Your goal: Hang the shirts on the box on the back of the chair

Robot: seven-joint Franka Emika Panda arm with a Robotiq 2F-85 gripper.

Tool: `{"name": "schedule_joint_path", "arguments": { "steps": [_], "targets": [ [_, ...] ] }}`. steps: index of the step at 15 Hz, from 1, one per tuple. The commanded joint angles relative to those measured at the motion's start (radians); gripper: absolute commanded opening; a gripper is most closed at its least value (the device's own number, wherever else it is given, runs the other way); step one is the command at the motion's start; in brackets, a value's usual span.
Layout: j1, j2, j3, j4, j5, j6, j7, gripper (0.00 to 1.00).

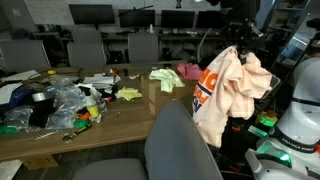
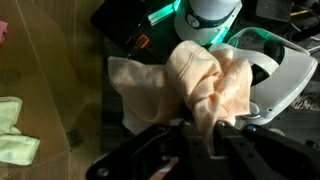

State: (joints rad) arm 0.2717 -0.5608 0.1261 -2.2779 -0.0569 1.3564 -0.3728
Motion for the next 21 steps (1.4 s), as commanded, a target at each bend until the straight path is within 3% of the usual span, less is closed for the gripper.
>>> {"name": "schedule_joint_path", "arguments": {
  "steps": [1,12,21],
  "targets": [
    [0.032,-0.009,0.01,0.001,0.0,0.062,-0.029,0.05],
    [0.043,0.154,0.035,0.056,0.055,0.263,0.006,0.04],
    [0.026,0.295,0.083,0.138,0.079,0.398,0.124,0.04]
  ]
}}
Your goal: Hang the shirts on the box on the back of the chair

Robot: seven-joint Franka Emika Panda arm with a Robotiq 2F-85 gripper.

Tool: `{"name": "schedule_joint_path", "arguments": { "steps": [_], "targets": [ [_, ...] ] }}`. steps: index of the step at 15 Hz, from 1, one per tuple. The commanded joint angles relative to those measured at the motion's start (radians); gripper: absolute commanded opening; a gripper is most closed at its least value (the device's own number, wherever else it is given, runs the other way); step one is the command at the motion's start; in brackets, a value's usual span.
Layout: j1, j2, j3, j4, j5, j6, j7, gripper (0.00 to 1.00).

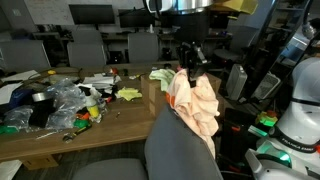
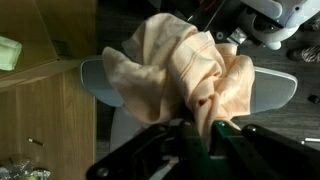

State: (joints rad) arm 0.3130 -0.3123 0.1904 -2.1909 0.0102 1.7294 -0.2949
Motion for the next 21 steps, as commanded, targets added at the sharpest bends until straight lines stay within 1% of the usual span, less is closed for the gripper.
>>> {"name": "schedule_joint_path", "arguments": {
  "steps": [1,5,13,19,20,21],
  "targets": [
    [-0.017,0.058,0.021,0.055,0.008,0.032,0.059,0.04],
    [-0.027,0.088,0.017,0.057,0.004,0.053,0.094,0.04],
    [-0.065,0.128,0.01,0.058,0.007,0.043,0.147,0.04],
    [-0.075,0.148,0.016,0.055,-0.009,0.047,0.197,0.05],
    [-0.075,0.15,0.018,0.055,-0.014,0.042,0.203,0.11],
    [-0.075,0.151,0.018,0.054,-0.015,0.043,0.21,0.37]
  ]
}}
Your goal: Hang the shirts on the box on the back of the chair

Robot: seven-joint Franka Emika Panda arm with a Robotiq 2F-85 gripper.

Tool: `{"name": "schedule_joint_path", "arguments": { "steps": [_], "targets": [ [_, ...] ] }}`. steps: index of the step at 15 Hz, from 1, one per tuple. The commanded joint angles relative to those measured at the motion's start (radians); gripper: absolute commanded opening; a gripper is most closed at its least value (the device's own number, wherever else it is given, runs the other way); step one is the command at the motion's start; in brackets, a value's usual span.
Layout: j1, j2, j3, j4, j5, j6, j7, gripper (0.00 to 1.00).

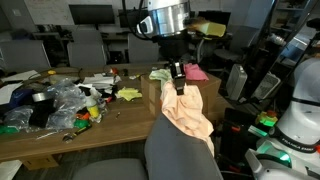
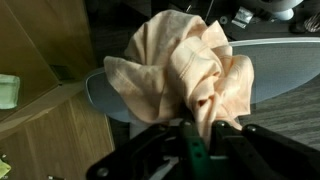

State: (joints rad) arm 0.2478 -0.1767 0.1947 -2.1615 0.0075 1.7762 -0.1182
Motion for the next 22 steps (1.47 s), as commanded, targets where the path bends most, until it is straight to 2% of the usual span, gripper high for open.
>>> {"name": "schedule_joint_path", "arguments": {
  "steps": [1,9,10,15,17,22],
  "targets": [
    [-0.009,0.018,0.014,0.025,-0.013,-0.003,0.039,0.39],
    [-0.009,0.017,0.014,0.022,-0.009,-0.004,0.059,0.97],
    [-0.009,0.017,0.014,0.022,-0.008,-0.004,0.059,1.0],
    [-0.027,0.011,-0.002,0.036,-0.015,0.013,0.078,1.0],
    [-0.057,0.002,-0.022,0.053,-0.024,0.05,0.121,1.0],
    [-0.169,-0.003,-0.119,0.127,-0.035,0.106,0.153,1.0]
  ]
}}
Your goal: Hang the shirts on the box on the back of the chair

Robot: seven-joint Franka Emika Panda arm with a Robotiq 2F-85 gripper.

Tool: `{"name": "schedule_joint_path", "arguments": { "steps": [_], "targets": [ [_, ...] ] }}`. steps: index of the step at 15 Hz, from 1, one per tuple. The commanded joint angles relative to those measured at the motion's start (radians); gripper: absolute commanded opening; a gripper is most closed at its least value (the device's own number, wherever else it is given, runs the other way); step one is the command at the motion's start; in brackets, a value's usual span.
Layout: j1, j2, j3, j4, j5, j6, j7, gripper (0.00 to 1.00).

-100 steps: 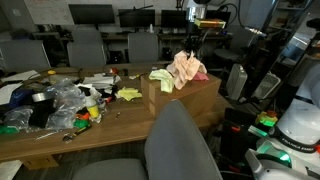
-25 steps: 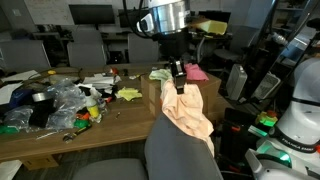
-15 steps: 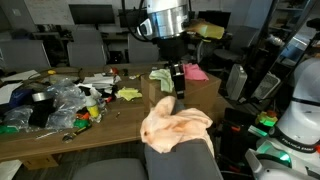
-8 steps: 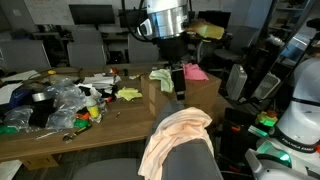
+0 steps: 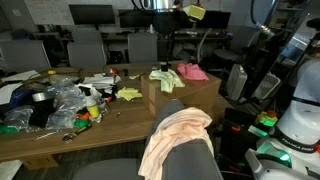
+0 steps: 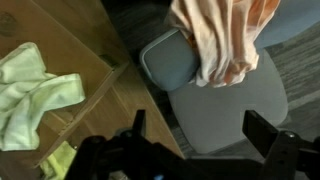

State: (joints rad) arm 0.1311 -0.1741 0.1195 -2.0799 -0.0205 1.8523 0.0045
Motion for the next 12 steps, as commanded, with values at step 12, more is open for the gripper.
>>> {"name": "schedule_joint_path", "arguments": {
  "steps": [12],
  "targets": [
    [-0.276,0.062,-0.23,0.047,-0.014,0.292,0.262,1.0]
  ]
}}
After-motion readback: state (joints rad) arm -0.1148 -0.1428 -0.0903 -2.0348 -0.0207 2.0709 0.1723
